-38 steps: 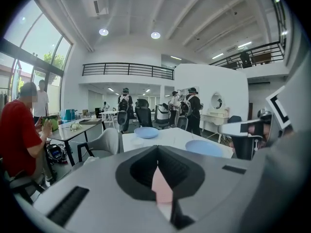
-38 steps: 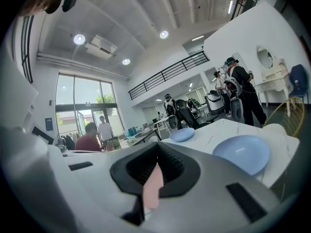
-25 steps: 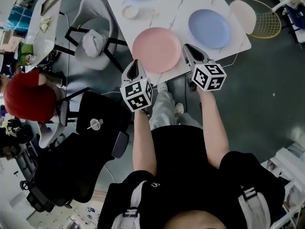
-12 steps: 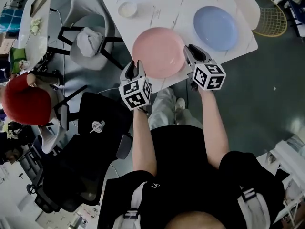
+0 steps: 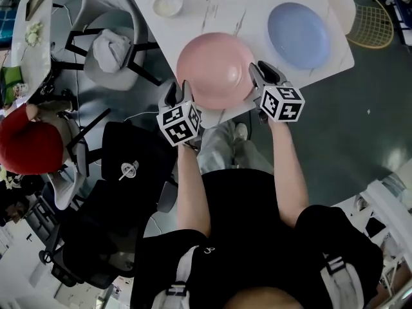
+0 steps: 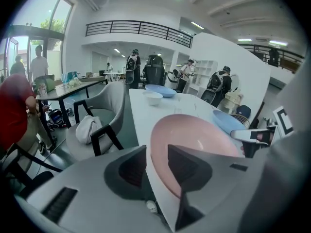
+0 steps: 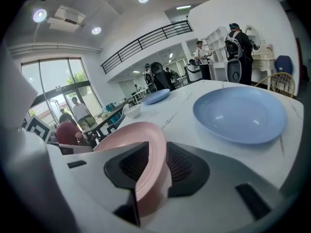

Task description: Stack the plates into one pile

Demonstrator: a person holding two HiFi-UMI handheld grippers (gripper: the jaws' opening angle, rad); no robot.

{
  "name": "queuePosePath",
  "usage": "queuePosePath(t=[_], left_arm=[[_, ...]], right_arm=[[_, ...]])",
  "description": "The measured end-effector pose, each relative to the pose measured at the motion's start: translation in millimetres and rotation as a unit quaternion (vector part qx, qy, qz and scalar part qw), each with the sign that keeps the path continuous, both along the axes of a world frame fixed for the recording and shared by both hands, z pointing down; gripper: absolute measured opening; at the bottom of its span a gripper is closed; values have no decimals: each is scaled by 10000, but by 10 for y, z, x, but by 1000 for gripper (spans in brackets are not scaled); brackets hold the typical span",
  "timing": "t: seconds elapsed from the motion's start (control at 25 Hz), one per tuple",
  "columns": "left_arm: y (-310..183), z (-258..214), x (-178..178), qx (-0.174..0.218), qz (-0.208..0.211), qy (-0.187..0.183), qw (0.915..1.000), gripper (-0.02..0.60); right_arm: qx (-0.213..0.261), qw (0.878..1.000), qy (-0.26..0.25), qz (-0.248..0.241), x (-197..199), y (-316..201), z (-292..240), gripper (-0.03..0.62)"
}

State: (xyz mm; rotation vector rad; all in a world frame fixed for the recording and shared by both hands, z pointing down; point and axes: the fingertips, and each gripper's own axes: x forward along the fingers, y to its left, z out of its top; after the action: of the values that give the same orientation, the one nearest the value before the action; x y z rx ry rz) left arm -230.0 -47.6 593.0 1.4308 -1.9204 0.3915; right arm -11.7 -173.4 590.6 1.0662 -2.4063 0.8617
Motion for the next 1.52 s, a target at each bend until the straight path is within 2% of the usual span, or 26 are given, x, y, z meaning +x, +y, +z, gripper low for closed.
queuePosePath(t=[0.48, 0.68, 0.88, 1.24, 1.52], left_arm=[[-42, 219, 19, -222, 26, 172, 9996, 131], [-71, 216, -5, -39, -102, 375, 9992, 100], [-161, 129, 13, 58, -53, 314, 9995, 94], [-524, -45, 236, 226, 348, 280, 9987, 86], [-1065, -231, 545, 375, 1017, 326, 9936, 77]], right_arm=[[-270, 9996, 72, -59, -25, 18, 209, 123], [-492, 9987, 16, 103, -8, 18, 248, 43], [-439, 9987, -7, 243, 55, -18, 171, 43], [-261, 9974, -19, 674, 373, -181, -19, 43], [-60, 9904, 89, 1378, 793, -406, -259, 41]])
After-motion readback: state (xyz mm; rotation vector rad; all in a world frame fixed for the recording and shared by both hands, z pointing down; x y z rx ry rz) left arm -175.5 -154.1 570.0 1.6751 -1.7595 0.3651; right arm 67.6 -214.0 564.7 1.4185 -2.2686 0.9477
